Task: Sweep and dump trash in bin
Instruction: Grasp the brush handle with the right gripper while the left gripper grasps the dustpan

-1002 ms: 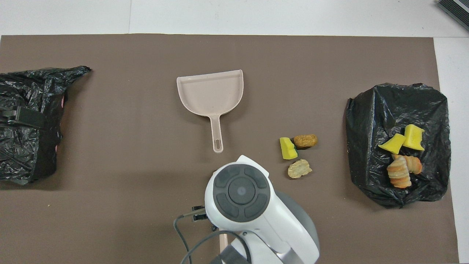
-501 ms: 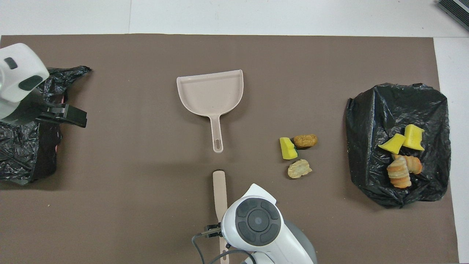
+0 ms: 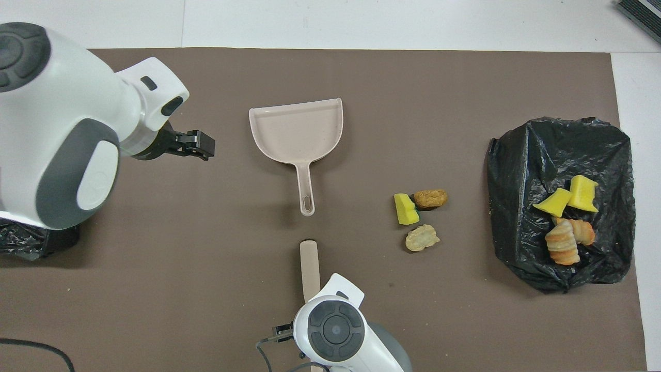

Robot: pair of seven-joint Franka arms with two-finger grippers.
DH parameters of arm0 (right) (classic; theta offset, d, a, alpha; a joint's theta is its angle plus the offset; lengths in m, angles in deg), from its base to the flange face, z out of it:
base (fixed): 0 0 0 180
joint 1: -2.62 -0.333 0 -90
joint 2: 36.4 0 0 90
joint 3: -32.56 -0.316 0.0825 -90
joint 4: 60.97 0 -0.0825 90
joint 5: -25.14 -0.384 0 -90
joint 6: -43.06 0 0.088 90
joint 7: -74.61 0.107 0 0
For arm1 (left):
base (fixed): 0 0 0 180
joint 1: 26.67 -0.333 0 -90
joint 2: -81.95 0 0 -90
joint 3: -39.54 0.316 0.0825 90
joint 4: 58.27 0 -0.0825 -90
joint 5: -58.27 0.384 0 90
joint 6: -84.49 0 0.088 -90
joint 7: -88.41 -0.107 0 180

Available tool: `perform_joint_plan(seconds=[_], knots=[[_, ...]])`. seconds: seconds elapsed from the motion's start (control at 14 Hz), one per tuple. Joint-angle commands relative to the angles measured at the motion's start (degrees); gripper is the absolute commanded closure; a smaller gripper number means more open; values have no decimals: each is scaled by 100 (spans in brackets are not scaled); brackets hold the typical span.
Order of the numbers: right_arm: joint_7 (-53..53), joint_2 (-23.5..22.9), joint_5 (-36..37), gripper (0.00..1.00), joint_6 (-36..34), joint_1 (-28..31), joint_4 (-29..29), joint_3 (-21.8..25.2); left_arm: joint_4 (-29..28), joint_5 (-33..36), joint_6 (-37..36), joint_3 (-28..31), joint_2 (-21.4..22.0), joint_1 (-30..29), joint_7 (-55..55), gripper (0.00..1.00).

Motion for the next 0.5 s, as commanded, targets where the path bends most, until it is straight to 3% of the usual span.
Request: perform_joint_plan(seconds=[0.0,0.07,0.36,0.43], knots=[[-19,56,-116,0,176,-21,-223,29,116,129,285,80,-454,400,511,0],[-27,65,-116,0,194,-21,-268,29,257,129,382,80,-691,497,748,0],[8,30,-116,26,343,-39,-365,29,284,217,814,80,-1053,919,1234,0],[16,21,-116,43,343,-65,-356,29,284,260,849,80,-1141,1015,1251,0]])
